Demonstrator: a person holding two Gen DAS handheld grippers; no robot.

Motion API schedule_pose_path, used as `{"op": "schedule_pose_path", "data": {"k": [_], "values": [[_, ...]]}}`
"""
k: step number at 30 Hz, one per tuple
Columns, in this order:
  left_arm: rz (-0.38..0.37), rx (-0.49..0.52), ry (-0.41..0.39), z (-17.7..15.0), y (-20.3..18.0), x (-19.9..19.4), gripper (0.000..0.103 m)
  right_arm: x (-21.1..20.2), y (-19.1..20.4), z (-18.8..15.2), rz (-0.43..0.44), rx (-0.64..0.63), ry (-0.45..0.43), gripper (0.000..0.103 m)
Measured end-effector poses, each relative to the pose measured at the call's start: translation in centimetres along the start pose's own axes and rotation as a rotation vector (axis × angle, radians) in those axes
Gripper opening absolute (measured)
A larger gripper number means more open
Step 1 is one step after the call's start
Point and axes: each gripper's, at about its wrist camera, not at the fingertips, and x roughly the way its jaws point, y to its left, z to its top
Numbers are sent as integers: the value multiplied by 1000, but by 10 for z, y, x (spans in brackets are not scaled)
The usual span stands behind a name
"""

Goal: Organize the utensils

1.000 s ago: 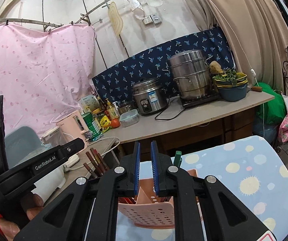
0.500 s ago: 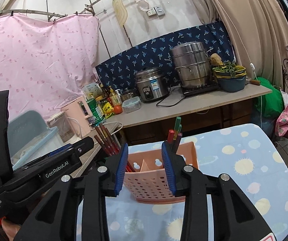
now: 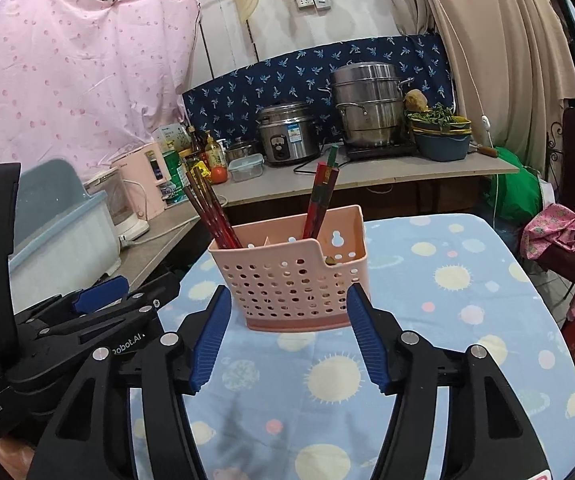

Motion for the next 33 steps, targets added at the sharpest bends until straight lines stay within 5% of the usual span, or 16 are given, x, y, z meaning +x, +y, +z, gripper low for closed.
{"op": "schedule_pose_path", "data": {"k": [15, 33], "values": [[40, -46, 81, -43, 7, 3, 77, -3, -3, -33, -62, -16, 50, 83], [89, -48, 119, -66, 13, 7, 86, 3, -1, -50, -80, -25, 111, 84]]}}
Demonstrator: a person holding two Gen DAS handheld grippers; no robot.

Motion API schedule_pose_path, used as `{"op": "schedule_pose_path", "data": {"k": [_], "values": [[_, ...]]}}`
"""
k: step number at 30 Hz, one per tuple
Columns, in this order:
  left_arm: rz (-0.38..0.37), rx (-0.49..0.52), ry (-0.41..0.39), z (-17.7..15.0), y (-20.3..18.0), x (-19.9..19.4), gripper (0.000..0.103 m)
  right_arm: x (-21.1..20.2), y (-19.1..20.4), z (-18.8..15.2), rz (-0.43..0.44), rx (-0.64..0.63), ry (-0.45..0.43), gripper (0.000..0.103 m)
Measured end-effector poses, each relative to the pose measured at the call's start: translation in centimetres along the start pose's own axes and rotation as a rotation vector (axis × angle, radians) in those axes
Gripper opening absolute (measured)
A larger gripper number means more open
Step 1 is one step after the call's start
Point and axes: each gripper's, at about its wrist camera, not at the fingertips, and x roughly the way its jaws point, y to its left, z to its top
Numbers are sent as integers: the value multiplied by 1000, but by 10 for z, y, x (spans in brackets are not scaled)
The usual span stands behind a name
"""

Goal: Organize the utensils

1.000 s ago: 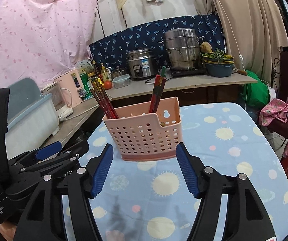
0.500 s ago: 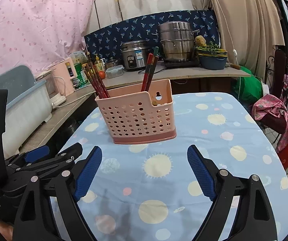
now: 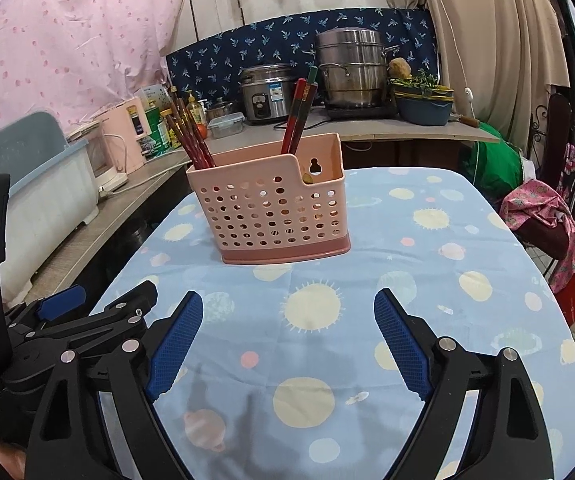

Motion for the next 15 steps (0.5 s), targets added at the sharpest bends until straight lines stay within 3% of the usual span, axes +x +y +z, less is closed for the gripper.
{"op": "schedule_pose_path", "data": {"k": [13, 15], "values": [[14, 19, 10, 3, -2, 2, 88, 3, -4, 7, -16, 9, 29, 88], [21, 22, 11, 5, -3, 2, 88, 3, -6, 11, -28, 8, 29, 97]]}}
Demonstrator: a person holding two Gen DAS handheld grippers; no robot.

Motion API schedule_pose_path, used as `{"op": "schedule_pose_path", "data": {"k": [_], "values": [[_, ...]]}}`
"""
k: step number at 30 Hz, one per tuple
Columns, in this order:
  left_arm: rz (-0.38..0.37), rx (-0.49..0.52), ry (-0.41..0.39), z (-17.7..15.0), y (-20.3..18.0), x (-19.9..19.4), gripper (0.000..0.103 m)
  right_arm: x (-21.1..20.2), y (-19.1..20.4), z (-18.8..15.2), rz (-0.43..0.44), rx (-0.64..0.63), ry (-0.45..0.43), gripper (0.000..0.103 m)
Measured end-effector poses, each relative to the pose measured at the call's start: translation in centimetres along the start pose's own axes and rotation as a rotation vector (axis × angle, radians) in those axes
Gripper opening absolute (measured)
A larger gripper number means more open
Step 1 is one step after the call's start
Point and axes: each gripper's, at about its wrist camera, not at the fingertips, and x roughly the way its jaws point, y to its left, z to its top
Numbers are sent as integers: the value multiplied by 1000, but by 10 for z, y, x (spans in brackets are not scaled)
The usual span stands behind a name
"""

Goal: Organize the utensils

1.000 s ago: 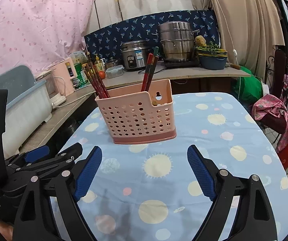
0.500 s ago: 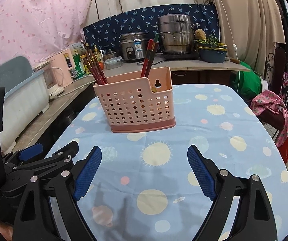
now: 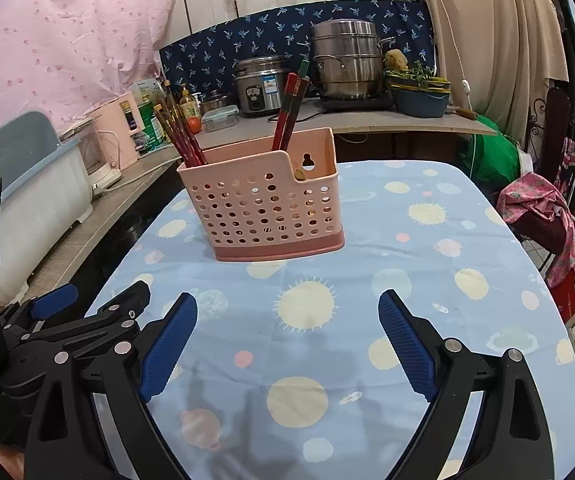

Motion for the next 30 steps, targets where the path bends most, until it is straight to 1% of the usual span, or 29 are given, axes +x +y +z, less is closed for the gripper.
{"op": "schedule_pose_path", "data": {"k": [2, 4, 14, 25, 30], "values": [[-3, -7, 8, 2, 1, 1, 91, 1, -1, 3, 0, -5, 2, 97], [2, -4, 10, 4, 0, 1, 91, 1, -1, 5, -7, -12, 2, 97], [20, 17, 39, 13, -5, 9, 91, 10, 0, 12, -31, -26, 23, 97], [30, 22, 65, 17, -5, 20, 91, 21, 0, 14, -39, -30, 53, 97], [49, 30, 65, 19, -6, 21, 91, 25, 0, 16, -50, -34, 58, 97]]}}
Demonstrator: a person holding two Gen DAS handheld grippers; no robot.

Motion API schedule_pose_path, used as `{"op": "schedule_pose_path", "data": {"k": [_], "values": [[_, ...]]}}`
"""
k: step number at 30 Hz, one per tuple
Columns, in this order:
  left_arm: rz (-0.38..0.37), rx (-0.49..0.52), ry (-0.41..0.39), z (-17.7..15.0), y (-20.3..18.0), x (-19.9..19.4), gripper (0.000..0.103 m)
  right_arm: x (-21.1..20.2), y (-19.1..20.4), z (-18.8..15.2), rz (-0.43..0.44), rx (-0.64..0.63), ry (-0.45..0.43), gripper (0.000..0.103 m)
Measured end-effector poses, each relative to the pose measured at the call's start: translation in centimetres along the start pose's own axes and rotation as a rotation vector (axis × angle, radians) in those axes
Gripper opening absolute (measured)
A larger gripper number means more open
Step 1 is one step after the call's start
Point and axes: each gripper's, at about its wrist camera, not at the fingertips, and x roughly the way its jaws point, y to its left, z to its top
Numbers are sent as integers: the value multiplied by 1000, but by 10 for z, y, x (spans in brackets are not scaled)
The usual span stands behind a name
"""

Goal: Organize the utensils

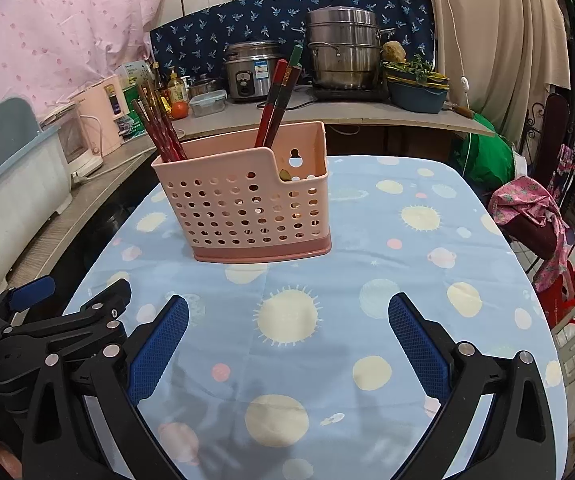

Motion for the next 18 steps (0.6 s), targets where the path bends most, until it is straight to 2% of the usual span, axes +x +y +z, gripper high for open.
{"op": "schedule_pose_path", "data": {"k": [18], "values": [[45, 26, -5, 11, -8, 10, 91, 20, -3, 10, -40, -19, 20, 97]]}}
